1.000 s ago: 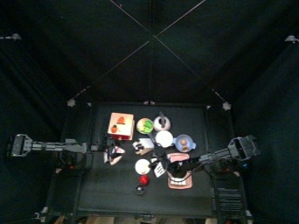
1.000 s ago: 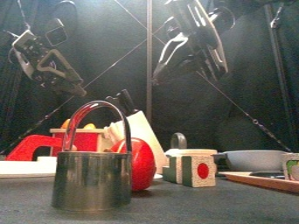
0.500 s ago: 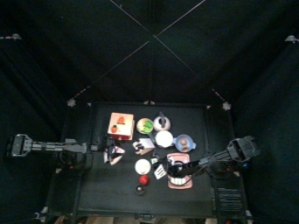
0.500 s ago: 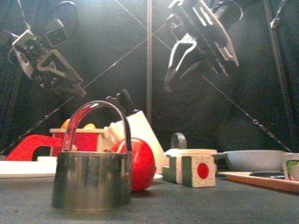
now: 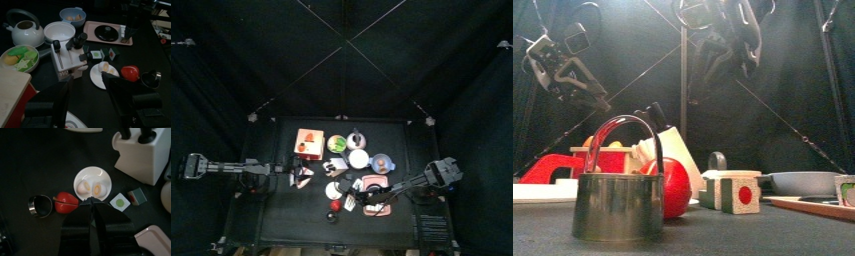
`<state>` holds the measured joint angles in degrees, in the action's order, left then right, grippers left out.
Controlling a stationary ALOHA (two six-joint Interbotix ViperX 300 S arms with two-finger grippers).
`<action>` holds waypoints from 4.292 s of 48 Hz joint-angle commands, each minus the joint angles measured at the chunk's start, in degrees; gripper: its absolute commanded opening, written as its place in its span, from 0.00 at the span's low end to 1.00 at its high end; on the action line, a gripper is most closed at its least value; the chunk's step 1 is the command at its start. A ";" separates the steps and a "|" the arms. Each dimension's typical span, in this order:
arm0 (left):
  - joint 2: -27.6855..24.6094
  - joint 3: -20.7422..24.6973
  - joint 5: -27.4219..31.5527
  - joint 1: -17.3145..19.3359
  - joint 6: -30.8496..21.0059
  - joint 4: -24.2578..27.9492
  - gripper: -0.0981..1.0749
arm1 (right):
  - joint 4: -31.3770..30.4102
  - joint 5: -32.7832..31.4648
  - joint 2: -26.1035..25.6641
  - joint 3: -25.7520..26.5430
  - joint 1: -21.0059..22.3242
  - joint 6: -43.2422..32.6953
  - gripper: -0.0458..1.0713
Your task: Grab apple
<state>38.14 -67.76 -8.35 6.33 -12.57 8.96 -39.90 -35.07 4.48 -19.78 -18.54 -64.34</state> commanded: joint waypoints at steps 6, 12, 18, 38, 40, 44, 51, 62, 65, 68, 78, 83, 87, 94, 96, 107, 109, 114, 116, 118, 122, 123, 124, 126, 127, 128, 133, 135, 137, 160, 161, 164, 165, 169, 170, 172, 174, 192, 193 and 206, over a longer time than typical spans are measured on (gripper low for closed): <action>-0.09 0.62 -0.26 0.09 0.09 -0.09 0.82 | -0.70 4.48 1.14 1.05 -0.26 2.99 0.78; 0.00 0.44 -0.26 0.09 0.00 -0.09 0.82 | -2.46 5.54 2.20 0.97 -0.62 2.99 0.93; -0.09 0.35 -0.26 0.44 0.00 -0.09 0.82 | -4.04 5.80 3.43 1.14 -1.32 3.08 0.98; -0.09 -0.18 -0.26 0.53 0.09 -0.09 0.82 | -10.81 5.27 5.89 1.58 -3.96 3.25 0.97; 0.00 -0.18 -0.26 0.53 0.09 -0.09 0.82 | -11.34 5.27 6.06 1.58 -4.13 3.16 0.97; 0.09 -0.26 0.00 0.62 0.09 -0.09 0.82 | -12.57 5.27 6.59 1.67 -4.22 3.16 0.97; 0.35 -0.44 0.26 0.53 0.09 -0.09 0.82 | -13.71 4.31 7.91 1.41 -4.66 3.25 0.97; 0.44 -0.88 0.26 0.62 0.09 -0.09 0.82 | -14.50 2.90 9.49 2.46 -5.71 3.34 0.97; 0.44 -0.97 0.26 0.53 0.09 -0.09 0.82 | -14.50 1.05 9.49 3.16 -6.15 3.43 0.97; 0.44 -0.97 0.26 0.53 0.09 -0.09 0.82 | -13.10 -3.96 8.44 4.22 -6.24 4.57 0.97; 0.44 -1.05 0.26 0.53 0.09 -0.09 0.82 | 2.81 -13.97 7.21 9.76 -5.89 23.82 0.97; 0.35 -1.05 0.26 0.53 0.09 -0.09 0.82 | 9.93 -13.71 8.44 12.66 -5.45 33.66 0.97; 0.44 -1.05 0.26 0.53 0.09 -0.09 0.82 | 12.13 -13.01 9.93 14.06 -4.66 40.61 0.97; 0.44 -1.14 0.26 0.62 0.09 -0.09 0.82 | 13.36 -12.39 11.78 14.50 -3.78 47.55 0.97; 0.44 -1.32 0.26 0.62 0.09 -0.09 0.82 | 13.71 -11.87 12.13 14.59 -3.52 48.43 0.97; 0.44 -1.49 0.26 0.97 0.09 -0.09 0.82 | 10.55 -8.17 12.57 13.71 -2.02 49.04 0.97; 0.44 -1.49 0.26 0.97 0.09 -0.09 0.82 | 10.46 -7.38 12.74 13.45 -1.76 49.04 0.97; 0.44 -1.49 0.26 0.88 0.09 -0.09 0.82 | 10.20 -5.45 13.10 12.83 -1.23 49.22 0.97; 0.44 -1.58 0.26 0.97 0.09 0.00 0.82 | 10.11 -5.01 13.27 12.74 -1.23 49.39 0.97; 0.35 -1.67 0.26 0.88 0.09 -0.09 0.82 | 10.37 -4.66 13.54 12.66 -1.23 50.10 0.97; 0.44 -1.76 0.26 0.97 0.18 0.09 0.82 | 11.07 -4.66 14.15 12.74 -1.23 51.86 0.97; 0.44 -1.85 0.26 0.88 0.18 0.00 0.82 | 11.34 -4.66 14.24 12.83 -1.23 52.21 0.97; 0.44 -1.76 0.26 0.88 0.18 0.09 0.82 | 11.69 -4.66 14.50 12.92 -1.23 52.56 0.97; 0.44 -1.76 0.26 0.88 0.18 0.00 0.82 | 12.48 -4.48 14.77 13.27 -1.23 53.26 0.97; 0.53 -1.76 0.26 0.97 0.18 0.09 0.82 | 12.74 -4.39 14.94 13.36 -1.23 53.44 0.97; 0.62 -1.76 0.26 0.97 0.18 0.09 0.82 | 12.74 -4.39 15.21 13.45 -1.23 53.61 0.97; 1.85 -1.93 0.26 0.88 0.09 0.09 0.82 | 12.83 -4.31 16.00 13.71 -0.97 53.79 0.97; 2.29 -2.02 0.26 0.88 0.09 0.09 0.82 | 12.74 -4.31 16.17 13.62 -0.88 53.79 0.97; 2.81 -2.29 0.26 0.97 0.09 0.00 0.82 | 12.74 -4.04 16.35 13.62 -0.79 53.79 0.97; 4.22 -3.34 0.26 1.14 0.09 0.00 0.82 | 11.60 -1.23 18.02 13.80 0.09 53.88 0.95; 4.22 -3.34 0.26 1.05 0.09 -0.09 0.82 | 11.60 -1.23 18.02 13.80 0.09 53.79 0.94; 4.31 -3.34 0.26 1.05 0.09 -0.09 0.82 | 11.60 -1.23 18.19 13.71 0.09 53.79 0.92; 4.22 -3.34 0.26 1.05 0.09 0.00 0.82 | 11.69 -1.23 18.28 13.71 0.09 53.79 0.91; 4.22 -3.34 0.26 1.05 0.09 -0.09 0.82 | 11.78 -1.23 18.63 13.80 0.18 53.79 0.86; 4.31 -3.34 0.26 1.05 0.09 -0.09 0.82 | 11.78 -1.23 18.72 13.80 0.26 53.79 0.85; 4.31 -3.34 0.26 1.05 0.09 -0.09 0.82 | 11.69 -1.23 18.90 13.89 0.18 53.79 0.82; 4.31 -3.34 0.26 1.05 0.09 -0.09 0.82 | 11.78 -1.23 18.90 13.80 0.26 53.79 0.80; 4.22 -3.43 0.26 1.05 0.09 -0.09 0.82 | 13.54 -2.55 17.58 15.12 0.26 53.61 0.71; 4.22 -3.43 0.26 1.05 0.09 -0.09 0.82 | 13.54 -2.64 17.40 15.12 0.35 53.53 0.71; 4.22 -3.43 0.26 1.05 0.09 -0.09 0.82 | 13.54 -3.78 13.01 14.68 0.35 52.65 0.71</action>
<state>42.45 -71.81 -7.91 7.29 -12.48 8.88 -26.28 -38.76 21.88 -5.98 -18.46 -11.43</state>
